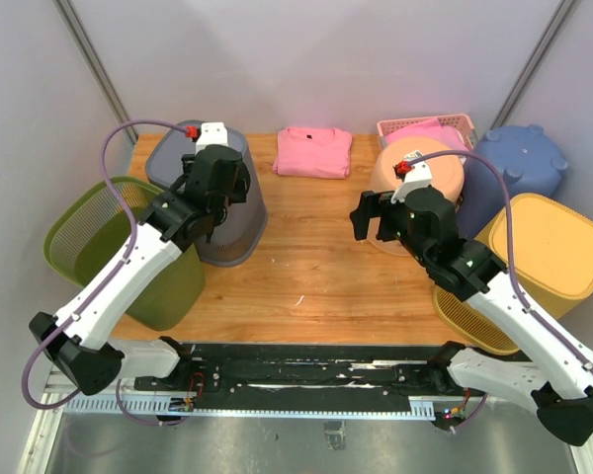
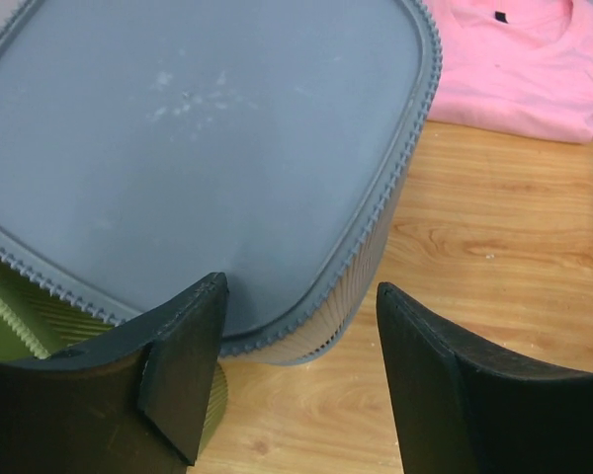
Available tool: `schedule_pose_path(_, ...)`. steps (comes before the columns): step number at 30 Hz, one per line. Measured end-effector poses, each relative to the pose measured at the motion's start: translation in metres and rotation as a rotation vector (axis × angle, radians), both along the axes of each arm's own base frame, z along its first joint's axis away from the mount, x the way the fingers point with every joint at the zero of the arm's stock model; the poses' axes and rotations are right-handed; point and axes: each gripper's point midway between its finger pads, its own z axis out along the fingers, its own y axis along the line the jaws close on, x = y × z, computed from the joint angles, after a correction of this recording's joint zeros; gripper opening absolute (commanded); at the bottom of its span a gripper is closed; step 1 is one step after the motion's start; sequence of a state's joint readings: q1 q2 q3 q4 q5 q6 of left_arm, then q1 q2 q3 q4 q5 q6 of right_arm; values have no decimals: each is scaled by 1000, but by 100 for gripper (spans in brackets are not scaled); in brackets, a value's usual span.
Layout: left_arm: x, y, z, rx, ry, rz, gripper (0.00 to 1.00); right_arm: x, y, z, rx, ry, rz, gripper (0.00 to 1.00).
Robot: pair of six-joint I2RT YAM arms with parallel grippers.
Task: Turn the large container upside down
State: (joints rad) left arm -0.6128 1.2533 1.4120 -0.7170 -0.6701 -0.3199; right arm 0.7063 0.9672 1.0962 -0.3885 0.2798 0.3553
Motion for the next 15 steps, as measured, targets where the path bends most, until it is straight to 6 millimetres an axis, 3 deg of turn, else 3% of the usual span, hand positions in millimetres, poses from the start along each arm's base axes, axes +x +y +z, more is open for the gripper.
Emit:
schedule_pose_path(2, 5, -2, 0, 3, -4, 9, 66, 1, 1, -5, -11, 13, 0, 97)
schedule_pose_path(6, 10, -4, 1, 0, -18, 8, 79, -1, -1, -3, -9, 11, -2, 97)
schedule_pose_path(9, 9, -5, 4, -3, -26, 0, 80, -3, -4, 2, 1, -3, -5, 97)
schedule_pose_path(15, -23, 1, 22, -59, -54, -65, 81, -5, -9, 8, 10, -22, -20, 97)
